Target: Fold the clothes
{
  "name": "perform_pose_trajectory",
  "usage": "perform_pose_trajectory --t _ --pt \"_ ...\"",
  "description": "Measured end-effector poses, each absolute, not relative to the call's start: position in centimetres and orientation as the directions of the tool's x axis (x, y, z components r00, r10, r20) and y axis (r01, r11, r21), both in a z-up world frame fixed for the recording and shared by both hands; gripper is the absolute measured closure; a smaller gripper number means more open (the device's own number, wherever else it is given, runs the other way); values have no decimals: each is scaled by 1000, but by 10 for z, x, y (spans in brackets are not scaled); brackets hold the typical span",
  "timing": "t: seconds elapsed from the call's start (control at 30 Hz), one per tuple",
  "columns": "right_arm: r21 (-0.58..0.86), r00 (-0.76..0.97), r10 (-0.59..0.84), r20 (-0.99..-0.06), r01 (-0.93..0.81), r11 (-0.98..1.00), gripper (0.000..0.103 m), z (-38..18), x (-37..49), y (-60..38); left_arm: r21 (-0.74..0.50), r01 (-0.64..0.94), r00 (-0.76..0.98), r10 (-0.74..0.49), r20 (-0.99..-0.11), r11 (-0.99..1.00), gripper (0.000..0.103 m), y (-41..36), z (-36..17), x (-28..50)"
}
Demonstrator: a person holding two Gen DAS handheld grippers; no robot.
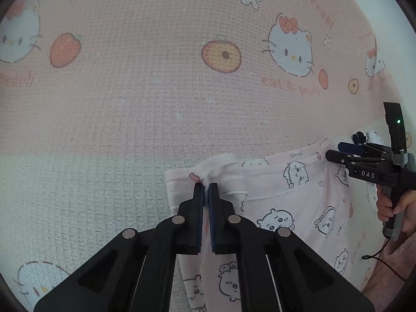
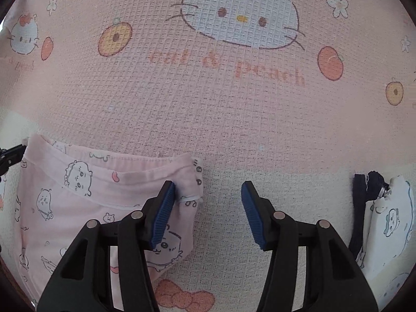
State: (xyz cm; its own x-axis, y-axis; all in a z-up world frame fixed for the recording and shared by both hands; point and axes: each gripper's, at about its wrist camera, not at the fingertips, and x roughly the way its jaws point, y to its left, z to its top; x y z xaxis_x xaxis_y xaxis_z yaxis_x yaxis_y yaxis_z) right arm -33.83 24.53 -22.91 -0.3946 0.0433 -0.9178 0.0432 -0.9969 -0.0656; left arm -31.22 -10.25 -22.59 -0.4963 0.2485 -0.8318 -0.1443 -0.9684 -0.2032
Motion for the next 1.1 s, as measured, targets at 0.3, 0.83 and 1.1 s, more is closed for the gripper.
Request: perform_pose_trajectory --t 0.3,0.83,1.1 --pt "-138 -431 182 -884 -132 -982 51 -228 -345 279 16 -191 -424 68 -903 -981 79 -111 -243 -331" --pt "-11 -415 -42 -909 125 -992 57 -219 -328 197 -104 -252 -399 201 -895 -962 66 -111 -246 -311" --pt "36 -411 -92 -907 142 -989 54 -210 -327 191 -105 -232 -448 202 -871 -967 64 -120 -229 -310"
